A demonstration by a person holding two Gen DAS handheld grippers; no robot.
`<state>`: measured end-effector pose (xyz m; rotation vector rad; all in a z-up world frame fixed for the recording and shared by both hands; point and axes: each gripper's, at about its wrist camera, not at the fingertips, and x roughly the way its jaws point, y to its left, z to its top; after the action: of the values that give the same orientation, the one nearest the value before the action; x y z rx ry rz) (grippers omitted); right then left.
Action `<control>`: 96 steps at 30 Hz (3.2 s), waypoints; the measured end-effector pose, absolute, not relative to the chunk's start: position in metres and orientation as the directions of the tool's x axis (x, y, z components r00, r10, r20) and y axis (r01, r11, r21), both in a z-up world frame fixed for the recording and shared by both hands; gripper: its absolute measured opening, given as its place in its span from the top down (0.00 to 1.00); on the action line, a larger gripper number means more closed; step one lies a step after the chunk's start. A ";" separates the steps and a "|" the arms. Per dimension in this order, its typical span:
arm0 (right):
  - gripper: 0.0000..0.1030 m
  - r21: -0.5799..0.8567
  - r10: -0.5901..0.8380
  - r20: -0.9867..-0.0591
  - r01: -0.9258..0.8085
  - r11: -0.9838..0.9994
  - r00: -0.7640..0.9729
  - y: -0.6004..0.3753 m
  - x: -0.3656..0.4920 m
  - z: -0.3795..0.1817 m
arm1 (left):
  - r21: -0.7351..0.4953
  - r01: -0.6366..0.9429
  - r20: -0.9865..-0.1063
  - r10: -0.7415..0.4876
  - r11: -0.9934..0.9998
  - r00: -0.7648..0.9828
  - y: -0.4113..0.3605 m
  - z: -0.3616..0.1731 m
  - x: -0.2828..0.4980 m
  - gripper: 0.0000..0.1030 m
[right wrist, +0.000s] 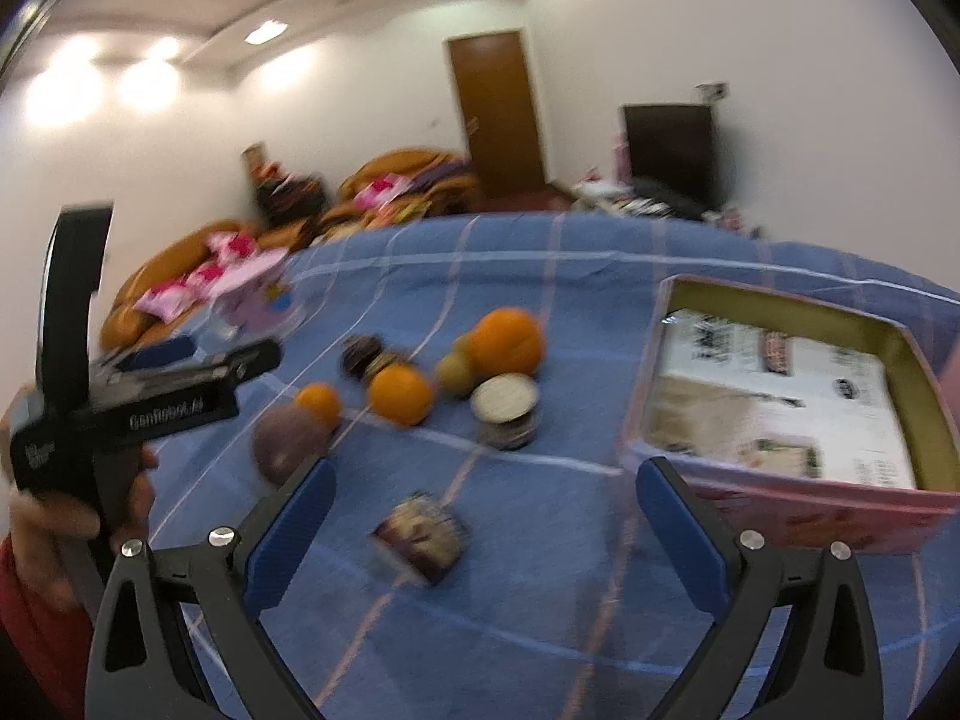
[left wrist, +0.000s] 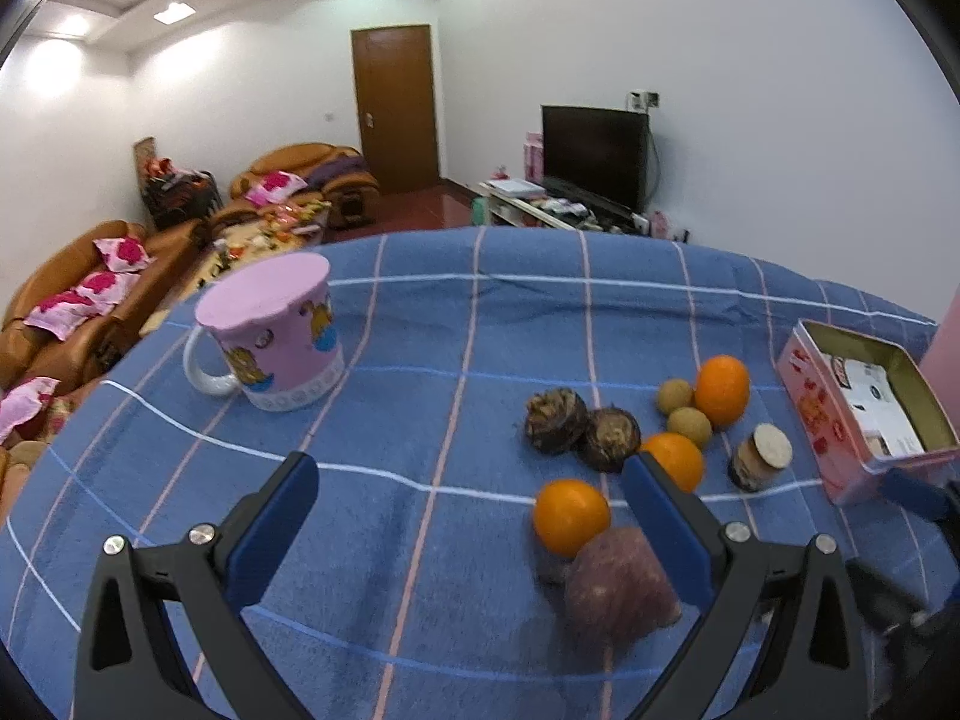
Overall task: Organize fruits
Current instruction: 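Grasp the purple sweet potato with the left tool while the right tool grasps the round tin, then carry the sweet potato and round tin into the pink tin box and release both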
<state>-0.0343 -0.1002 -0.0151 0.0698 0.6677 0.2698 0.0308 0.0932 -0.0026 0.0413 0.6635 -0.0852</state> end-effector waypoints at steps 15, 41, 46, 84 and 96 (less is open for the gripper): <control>0.48 0.091 0.242 -0.775 -0.275 0.957 0.584 -0.073 -0.012 -0.043 | -0.042 0.300 -0.697 -0.243 0.953 0.675 0.061 -0.017 0.029 0.02; 0.56 0.172 0.228 -0.594 -0.155 0.973 0.771 -0.126 -0.033 -0.003 | -0.088 0.345 -0.677 -0.310 0.935 0.667 0.043 -0.025 0.023 0.51; 0.56 0.203 0.236 -0.547 -0.146 0.968 0.803 -0.141 -0.039 0.010 | -0.092 0.332 -0.648 -0.309 0.939 0.696 0.038 -0.022 0.022 0.51; 0.56 0.164 -0.040 -0.555 0.157 0.974 0.831 -0.309 -0.044 0.011 | -0.041 0.494 -0.557 -0.430 0.868 0.710 -0.153 0.008 0.021 0.51; 0.56 0.113 -0.053 -0.615 0.155 0.981 0.787 -0.304 -0.027 -0.006 | 0.021 0.451 -0.602 -0.349 0.892 0.719 -0.177 -0.007 0.031 0.51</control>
<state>-0.0269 -0.3039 -0.0056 0.1608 0.6562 -0.1124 0.0314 -0.1769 -0.0075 0.1709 0.6288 -0.4445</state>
